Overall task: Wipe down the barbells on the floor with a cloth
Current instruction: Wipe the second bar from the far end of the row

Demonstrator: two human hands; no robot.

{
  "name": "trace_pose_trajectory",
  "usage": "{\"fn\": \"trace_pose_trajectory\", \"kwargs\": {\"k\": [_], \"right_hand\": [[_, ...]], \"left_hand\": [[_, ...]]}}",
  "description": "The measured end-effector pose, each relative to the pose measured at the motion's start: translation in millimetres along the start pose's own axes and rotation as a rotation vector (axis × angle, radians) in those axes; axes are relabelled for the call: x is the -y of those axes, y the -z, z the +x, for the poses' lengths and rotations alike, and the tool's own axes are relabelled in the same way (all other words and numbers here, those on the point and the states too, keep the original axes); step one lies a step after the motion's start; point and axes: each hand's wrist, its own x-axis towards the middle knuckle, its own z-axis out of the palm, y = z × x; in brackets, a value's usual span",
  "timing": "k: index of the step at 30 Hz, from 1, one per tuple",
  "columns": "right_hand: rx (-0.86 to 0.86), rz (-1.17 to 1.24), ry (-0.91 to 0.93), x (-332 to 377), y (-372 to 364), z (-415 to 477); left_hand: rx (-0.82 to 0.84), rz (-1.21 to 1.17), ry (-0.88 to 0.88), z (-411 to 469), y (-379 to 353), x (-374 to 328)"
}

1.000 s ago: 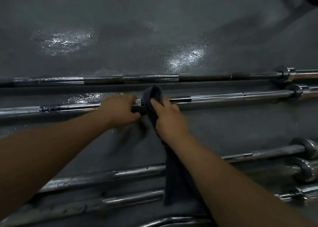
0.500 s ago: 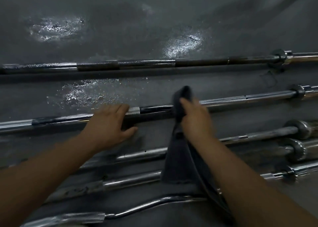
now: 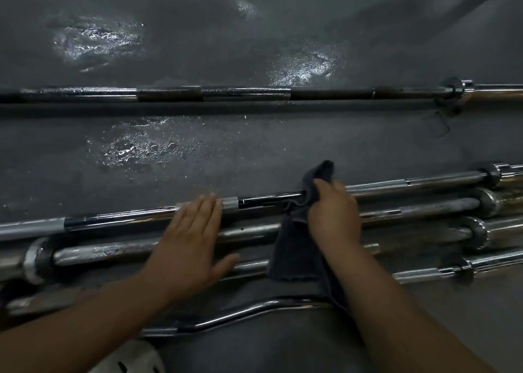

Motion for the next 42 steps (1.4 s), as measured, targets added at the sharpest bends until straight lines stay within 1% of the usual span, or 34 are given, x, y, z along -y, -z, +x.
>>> {"fn": "trace_pose_trajectory", "kwargs": {"k": [2, 4, 5, 7, 9, 10, 12, 13, 14, 15, 18, 20, 21, 22, 24, 25, 26, 27, 30, 31, 32, 33, 35, 36, 37, 38, 40, 42], "right_hand": [[0.084, -0.081, 0.168, 40, -7, -20], [0.135, -0.087, 0.36, 70, -17, -31], [0.15, -0.079, 0.419, 76, -19, -29], [0.184, -0.117, 0.47, 67, -17, -12], [0.164, -0.191, 0.413, 40, -8, 11], [0.119, -0.189, 0.318, 23, -2, 23], [-0.016, -0.151, 0.09, -4, 10, 40], [-0.043, -0.141, 0.028, -5, 10, 42], [-0.038, -0.121, 0.021, 5, 5, 40], [-0.013, -0.088, 0.069, 24, -2, 37], [0.106, -0.07, 0.337, 82, -25, 24], [0.147, -0.112, 0.438, 89, -24, 37], [0.133, -0.13, 0.433, 80, -19, 48], [0.091, -0.134, 0.383, 65, -13, 60], [-0.022, -0.098, 0.174, 37, 0, 82], [-0.045, -0.08, 0.094, 35, 2, 87], [-0.045, -0.07, 0.079, 43, -1, 87], [-0.028, -0.064, 0.143, 58, -5, 85], [0.074, -0.101, 0.469, 95, -19, 76], [0.065, -0.116, 0.509, 93, -18, 78], [0.032, -0.124, 0.49, 83, -15, 86], [-0.008, -0.111, 0.418, 69, -11, 95], [-0.093, -0.076, 0.193, 42, -5, 110], [-0.115, -0.076, 0.104, 39, -4, 112], [-0.117, -0.07, 0.069, 46, -7, 110], [-0.093, -0.05, 0.103, 62, -12, 105], [0.016, -0.031, 0.321, 98, -21, 85], [0.135, -0.03, 0.515, 115, -24, 67]], "left_hand": [[0.024, -0.004, -0.008, -2, -12, -2], [0.055, -0.03, 0.011, 8, -10, 6], [0.064, -0.05, 0.02, 16, -4, 11], [0.092, -0.096, 0.038, 36, 8, 20], [0.138, -0.095, 0.045, 57, 17, 31], [0.145, -0.07, 0.038, 66, 23, 37], [0.108, -0.051, 0.039, 78, 32, 49], [0.076, -0.053, 0.04, 81, 34, 51], [0.03, -0.04, 0.033, 83, 33, 49], [-0.022, -0.014, 0.024, 82, 29, 44], [-0.126, 0.039, 0.011, 78, 11, 35], [-0.161, 0.061, -0.014, 87, 10, 47], [-0.154, 0.066, -0.019, 93, 14, 53], [-0.142, 0.06, -0.012, 102, 21, 58], [-0.096, 0.021, 0.037, 122, 34, 66], [-0.082, 0.01, 0.062, 131, 40, 69], [-0.081, 0.016, 0.074, 138, 44, 72], [-0.099, 0.04, 0.08, 143, 46, 75], [-0.194, 0.12, 0.061, 140, 37, 77], [-0.213, 0.129, 0.049, 138, 33, 77], [-0.223, 0.117, 0.043, 138, 32, 78], [-0.231, 0.09, 0.044, 139, 33, 79], [-0.23, 0.049, 0.07, 145, 40, 78], [-0.204, 0.042, 0.094, 149, 42, 76], [-0.172, 0.043, 0.12, 153, 46, 72], [-0.145, 0.047, 0.148, 156, 48, 68], [-0.127, 0.043, 0.167, 159, 53, 64], [-0.102, -0.003, 0.137, 154, 57, 66]]}}
